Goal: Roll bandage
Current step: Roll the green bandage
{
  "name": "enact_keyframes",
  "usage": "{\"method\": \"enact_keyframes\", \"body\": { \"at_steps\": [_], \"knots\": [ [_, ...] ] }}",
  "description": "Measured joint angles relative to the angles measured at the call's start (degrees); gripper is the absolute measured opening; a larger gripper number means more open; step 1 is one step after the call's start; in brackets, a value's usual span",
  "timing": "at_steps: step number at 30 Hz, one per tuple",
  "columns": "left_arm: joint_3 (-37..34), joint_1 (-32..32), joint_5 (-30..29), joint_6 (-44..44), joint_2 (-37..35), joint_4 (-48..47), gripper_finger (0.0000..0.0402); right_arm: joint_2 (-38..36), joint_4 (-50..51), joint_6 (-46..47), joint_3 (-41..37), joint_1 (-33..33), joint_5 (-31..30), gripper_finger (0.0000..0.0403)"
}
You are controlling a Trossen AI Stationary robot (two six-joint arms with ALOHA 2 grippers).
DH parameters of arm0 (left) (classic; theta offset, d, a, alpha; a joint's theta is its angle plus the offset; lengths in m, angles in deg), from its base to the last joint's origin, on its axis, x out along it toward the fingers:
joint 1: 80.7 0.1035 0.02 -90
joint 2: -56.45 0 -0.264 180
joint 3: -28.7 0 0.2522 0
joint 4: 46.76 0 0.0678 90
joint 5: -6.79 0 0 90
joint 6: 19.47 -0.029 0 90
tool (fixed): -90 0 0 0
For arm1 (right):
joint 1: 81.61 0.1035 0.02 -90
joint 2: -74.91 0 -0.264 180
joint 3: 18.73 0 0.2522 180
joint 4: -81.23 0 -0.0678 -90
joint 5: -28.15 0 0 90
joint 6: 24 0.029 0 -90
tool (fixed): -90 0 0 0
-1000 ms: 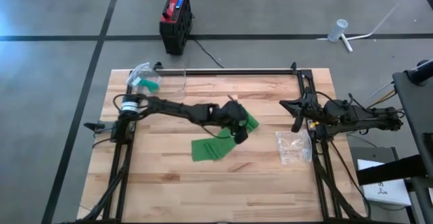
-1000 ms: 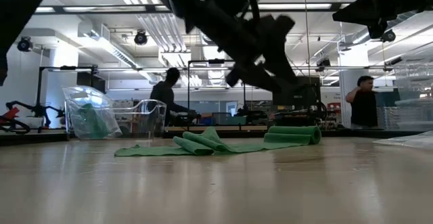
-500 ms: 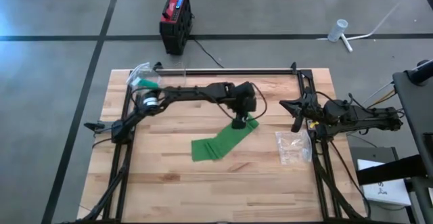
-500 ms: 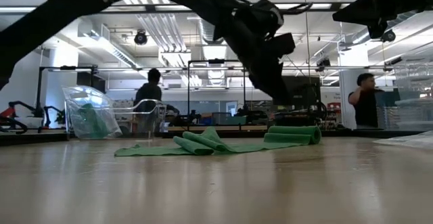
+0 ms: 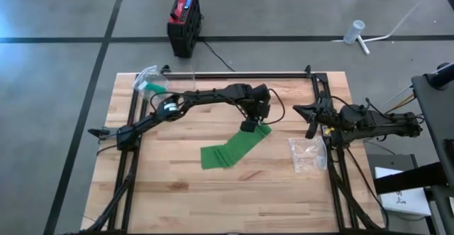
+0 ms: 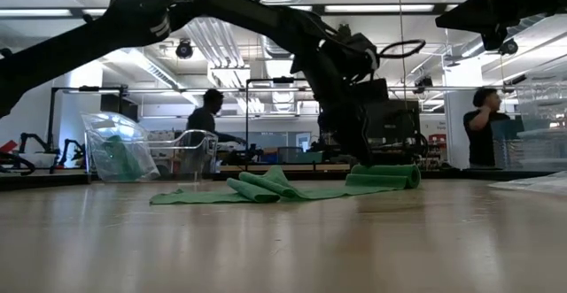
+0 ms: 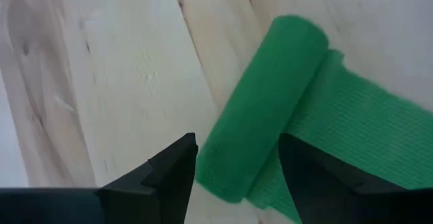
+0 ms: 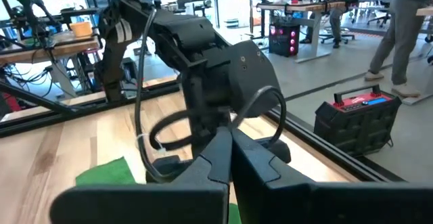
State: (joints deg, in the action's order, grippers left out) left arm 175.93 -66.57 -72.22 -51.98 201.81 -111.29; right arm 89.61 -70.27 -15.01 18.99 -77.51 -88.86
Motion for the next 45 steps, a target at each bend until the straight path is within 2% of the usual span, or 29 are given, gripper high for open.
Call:
{"method": "enact_keyframes", "body": {
  "at_steps": [6, 16, 27, 30, 36, 45],
  "knots": [
    [-1.13, 0.27, -1.29, 1.07, -0.11, 0.06, 0.02, 0.02, 0.02, 0.0, 0.0, 0.0, 0.0, 0.0002],
    [-7.3, 0.4, -3.17, 5.43, -0.73, 3.74, 0.015, 0.02, 0.0, 0.0, 0.0, 0.0, 0.0, 0.0002],
    [-3.89, 0.46, -3.56, 9.86, -0.96, 0.07, 0.0127, 0.02, -0.01, 0.0, 0.0, 0.01, -0.02, 0.0002],
    [-3.89, 0.46, -4.48, 11.3, -0.96, -0.23, 0.0103, 0.01, -0.01, 0.0, 0.0, 0.01, -0.02, 0.0002],
    [-3.89, 0.5, -5.7, 12.68, -1.85, -0.29, 0.0021, 0.01, -0.01, 0.0, 0.0, 0.01, 0.0, 0.0002],
    [-3.86, 0.51, -10.45, 15.19, -4.9, -1.83, 0.0025, 0.0, -0.01, 0.0, 0.0, 0.0, -0.02, 0.0002]
  ]
}}
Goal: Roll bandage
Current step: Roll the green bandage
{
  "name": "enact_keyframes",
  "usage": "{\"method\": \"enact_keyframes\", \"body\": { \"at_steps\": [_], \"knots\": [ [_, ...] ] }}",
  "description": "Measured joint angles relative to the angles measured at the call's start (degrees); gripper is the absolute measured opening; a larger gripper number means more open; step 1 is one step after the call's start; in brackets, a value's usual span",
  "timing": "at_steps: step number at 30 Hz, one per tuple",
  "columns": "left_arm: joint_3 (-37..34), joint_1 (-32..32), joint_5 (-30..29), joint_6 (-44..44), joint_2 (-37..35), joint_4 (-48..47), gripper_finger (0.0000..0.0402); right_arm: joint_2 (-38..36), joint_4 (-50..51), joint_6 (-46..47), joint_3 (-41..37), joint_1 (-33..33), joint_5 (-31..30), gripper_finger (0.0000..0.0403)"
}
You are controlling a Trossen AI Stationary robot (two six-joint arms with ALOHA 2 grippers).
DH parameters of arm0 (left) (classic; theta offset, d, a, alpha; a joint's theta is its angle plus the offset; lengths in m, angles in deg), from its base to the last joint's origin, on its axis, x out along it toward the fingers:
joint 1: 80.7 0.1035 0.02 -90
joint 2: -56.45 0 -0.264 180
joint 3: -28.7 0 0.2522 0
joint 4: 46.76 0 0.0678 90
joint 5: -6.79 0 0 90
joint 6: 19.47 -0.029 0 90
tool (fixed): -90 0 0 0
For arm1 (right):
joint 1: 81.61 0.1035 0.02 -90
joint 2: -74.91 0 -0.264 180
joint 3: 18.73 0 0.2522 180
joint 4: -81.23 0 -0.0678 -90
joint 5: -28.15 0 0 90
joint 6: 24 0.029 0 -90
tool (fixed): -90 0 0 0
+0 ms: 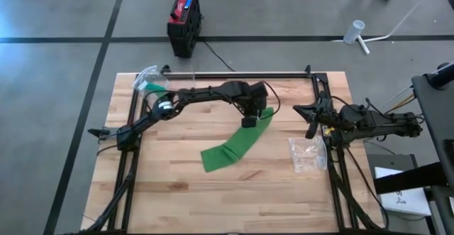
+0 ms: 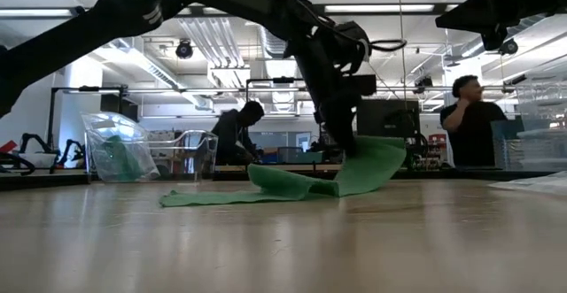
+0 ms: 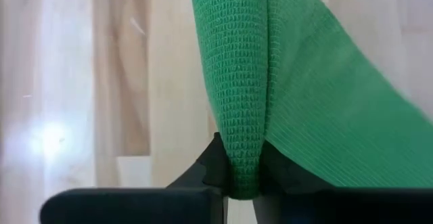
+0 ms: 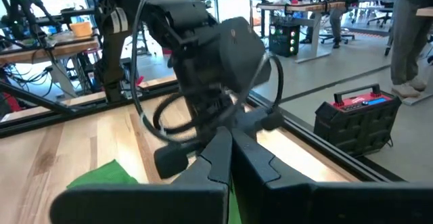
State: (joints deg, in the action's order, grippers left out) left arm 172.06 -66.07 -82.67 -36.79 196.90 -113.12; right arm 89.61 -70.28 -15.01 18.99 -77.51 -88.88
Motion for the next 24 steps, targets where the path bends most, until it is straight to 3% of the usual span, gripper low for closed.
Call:
{"method": "enact_keyframes", "body": {
  "at_steps": [17, 24],
  "knots": [
    [-1.16, -0.02, -2.22, 3.36, -6.53, -4.0, 0.0022, 0.0, -0.05, 0.0, 0.0, 0.0, 0.0, 0.0002],
    [-9.88, 0.0, -5.93, 5.07, -12.83, -0.62, 0.0022, 0.0, 0.04, 0.0, 0.0, 0.0, 0.02, 0.0002]
  ]
}}
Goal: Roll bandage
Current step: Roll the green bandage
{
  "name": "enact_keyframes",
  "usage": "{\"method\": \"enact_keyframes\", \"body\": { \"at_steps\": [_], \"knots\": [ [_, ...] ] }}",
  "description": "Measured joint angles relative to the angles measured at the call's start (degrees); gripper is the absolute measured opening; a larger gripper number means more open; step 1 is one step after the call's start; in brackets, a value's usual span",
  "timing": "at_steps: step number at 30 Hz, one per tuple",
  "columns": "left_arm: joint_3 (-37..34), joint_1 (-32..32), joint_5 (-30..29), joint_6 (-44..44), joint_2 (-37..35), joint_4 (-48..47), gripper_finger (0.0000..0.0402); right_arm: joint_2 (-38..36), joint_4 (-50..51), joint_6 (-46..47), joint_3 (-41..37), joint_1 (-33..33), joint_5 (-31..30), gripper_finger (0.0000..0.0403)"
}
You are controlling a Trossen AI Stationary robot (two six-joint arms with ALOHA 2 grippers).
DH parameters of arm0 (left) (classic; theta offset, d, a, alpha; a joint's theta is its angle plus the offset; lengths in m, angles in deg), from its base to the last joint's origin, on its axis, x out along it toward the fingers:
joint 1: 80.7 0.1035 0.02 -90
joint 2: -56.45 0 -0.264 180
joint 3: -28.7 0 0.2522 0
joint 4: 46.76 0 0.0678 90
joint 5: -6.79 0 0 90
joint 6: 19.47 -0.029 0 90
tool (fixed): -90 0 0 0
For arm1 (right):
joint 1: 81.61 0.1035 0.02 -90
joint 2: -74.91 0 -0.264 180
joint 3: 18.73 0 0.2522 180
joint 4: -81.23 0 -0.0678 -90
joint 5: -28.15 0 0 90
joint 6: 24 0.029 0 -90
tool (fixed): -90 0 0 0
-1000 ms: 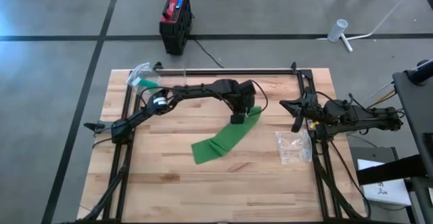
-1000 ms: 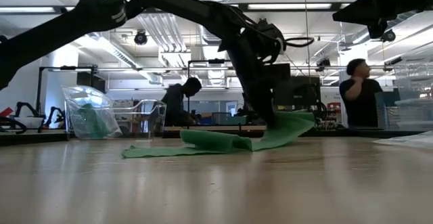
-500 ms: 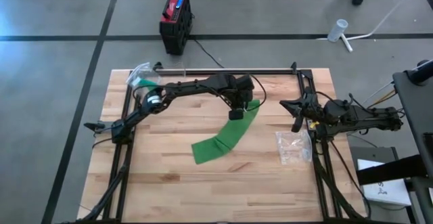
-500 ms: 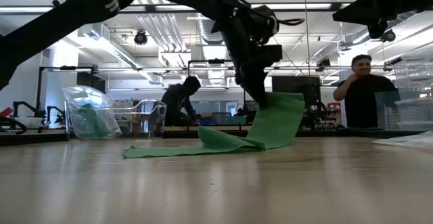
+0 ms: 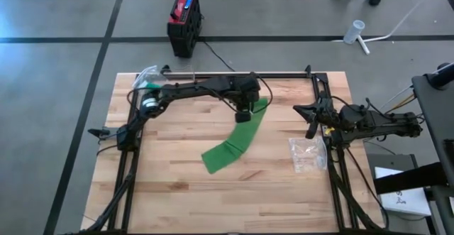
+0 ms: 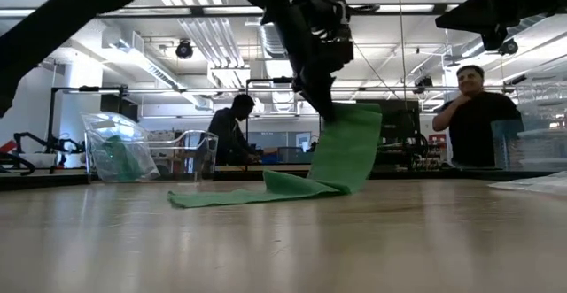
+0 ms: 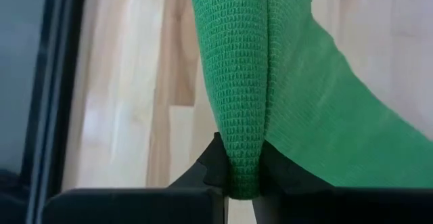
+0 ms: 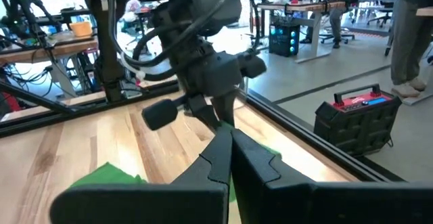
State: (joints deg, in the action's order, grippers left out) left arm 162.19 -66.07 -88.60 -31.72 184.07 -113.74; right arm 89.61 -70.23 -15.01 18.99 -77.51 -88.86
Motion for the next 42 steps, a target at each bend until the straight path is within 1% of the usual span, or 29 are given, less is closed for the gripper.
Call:
{"method": "enact_keyframes", "body": {
  "at_steps": [2, 6, 11, 15, 20, 24, 27, 33, 42],
  "knots": [
    [-5.22, 0.0, -1.02, 0.99, -2.95, 3.36, 0.0022, 0.02, -0.01, 0.0, 0.0, 0.0, 0.0, 0.0002],
    [-17.93, 0.0, -1.74, 3.25, -10.36, 14.36, 0.0022, 0.0, -0.09, 0.0, 0.0, 0.01, 0.0, 0.0002],
    [-33.32, 0.01, -4.9, 5.96, -19.58, 27.08, 0.0022, 0.0, -0.03, 0.0, 0.0, 0.02, -0.02, 0.0002],
    [-42.47, 0.07, -6.32, 8.91, -25.61, 31.79, 0.0022, 0.02, -0.01, 0.0, 0.0, 0.0, 0.0, 0.0002],
    [-50.62, -0.37, -8.19, 12.37, -32.11, 34.31, 0.0022, 0.02, -0.04, 0.0, 0.0, 0.0, 0.0, 0.0002],
    [-54.66, -1.28, -9.44, 14.23, -36.16, 35.37, 0.0022, 0.02, 0.07, 0.0, 0.02, 0.0, -0.02, 0.0002],
    [-56.0, -2.08, -10.4, 15.43, -38.24, 35.92, 0.0022, 0.02, -0.08, 0.0, 0.02, 0.02, 0.0, 0.0002],
    [-56.15, -4.0, -10.78, 16.41, -40.68, 36.27, 0.0022, 0.01, -0.07, 0.0, 0.02, 0.0, -0.02, 0.0002],
    [-55.67, -4.98, -11.23, 17.92, -40.77, 37.43, 0.0022, 0.02, -0.07, 0.0, 0.02, 0.0, -0.01, 0.0002]
  ]
}}
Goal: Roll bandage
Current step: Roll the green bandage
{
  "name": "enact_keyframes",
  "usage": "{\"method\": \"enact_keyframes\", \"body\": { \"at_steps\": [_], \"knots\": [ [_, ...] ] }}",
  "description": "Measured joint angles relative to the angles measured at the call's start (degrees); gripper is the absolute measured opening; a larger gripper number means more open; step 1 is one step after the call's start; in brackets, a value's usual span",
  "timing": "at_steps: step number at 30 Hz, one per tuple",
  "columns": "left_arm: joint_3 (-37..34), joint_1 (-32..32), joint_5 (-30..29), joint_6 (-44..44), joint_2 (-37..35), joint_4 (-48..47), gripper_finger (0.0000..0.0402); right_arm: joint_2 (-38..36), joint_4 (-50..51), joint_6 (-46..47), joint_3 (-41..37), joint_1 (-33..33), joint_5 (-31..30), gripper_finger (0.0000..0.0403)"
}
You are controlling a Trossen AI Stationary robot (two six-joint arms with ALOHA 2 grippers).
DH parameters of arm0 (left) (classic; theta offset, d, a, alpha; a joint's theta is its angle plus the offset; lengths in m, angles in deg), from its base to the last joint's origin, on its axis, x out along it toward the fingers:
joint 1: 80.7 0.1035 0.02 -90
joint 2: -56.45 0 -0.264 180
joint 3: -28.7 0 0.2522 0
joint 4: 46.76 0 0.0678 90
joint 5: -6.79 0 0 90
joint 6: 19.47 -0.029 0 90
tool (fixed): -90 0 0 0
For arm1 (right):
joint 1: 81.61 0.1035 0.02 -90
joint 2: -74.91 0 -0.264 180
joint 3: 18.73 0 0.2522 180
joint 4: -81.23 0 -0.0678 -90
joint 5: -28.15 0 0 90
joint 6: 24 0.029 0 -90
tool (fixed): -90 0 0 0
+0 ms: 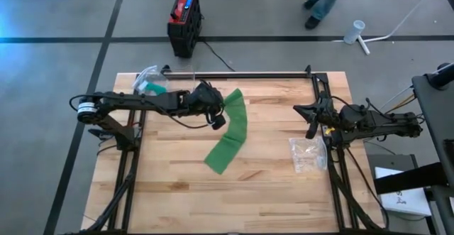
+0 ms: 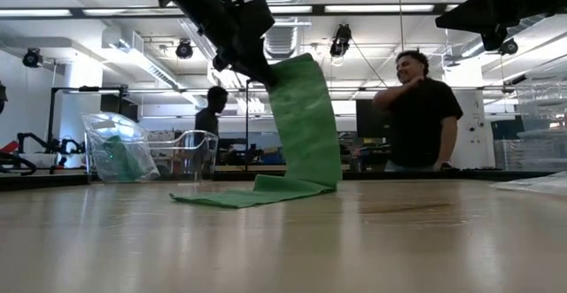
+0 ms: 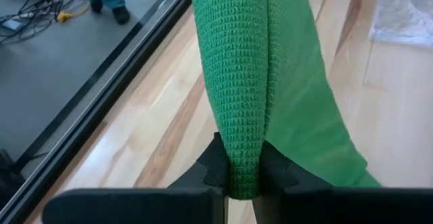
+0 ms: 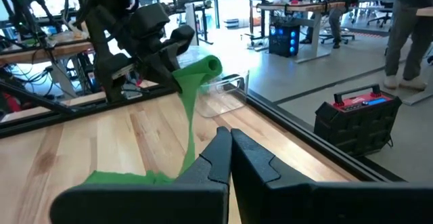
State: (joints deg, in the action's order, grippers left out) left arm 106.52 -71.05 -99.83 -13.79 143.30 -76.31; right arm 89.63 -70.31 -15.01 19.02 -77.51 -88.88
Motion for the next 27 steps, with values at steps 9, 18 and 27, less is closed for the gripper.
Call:
{"method": "enact_keyframes", "body": {
  "at_steps": [9, 18, 27],
  "knots": [
    [0.0, -0.11, 0.63, 0.03, 0.09, 6.28, 0.0022, 0.0, 0.02, 0.0, 0.0, 0.01, 0.01, 0.0002],
    [0.0, -0.09, 0.66, -0.22, 0.11, 7.45, 0.0022, 0.0, 0.02, 0.0, 0.0, 0.0, 0.0, 0.0002],
    [0.0, 0.19, -1.69, -1.02, 1.08, 8.91, 0.0022, 0.0, 0.0, 0.0, 0.0, 0.0, 0.02, 0.0002]
  ]
}}
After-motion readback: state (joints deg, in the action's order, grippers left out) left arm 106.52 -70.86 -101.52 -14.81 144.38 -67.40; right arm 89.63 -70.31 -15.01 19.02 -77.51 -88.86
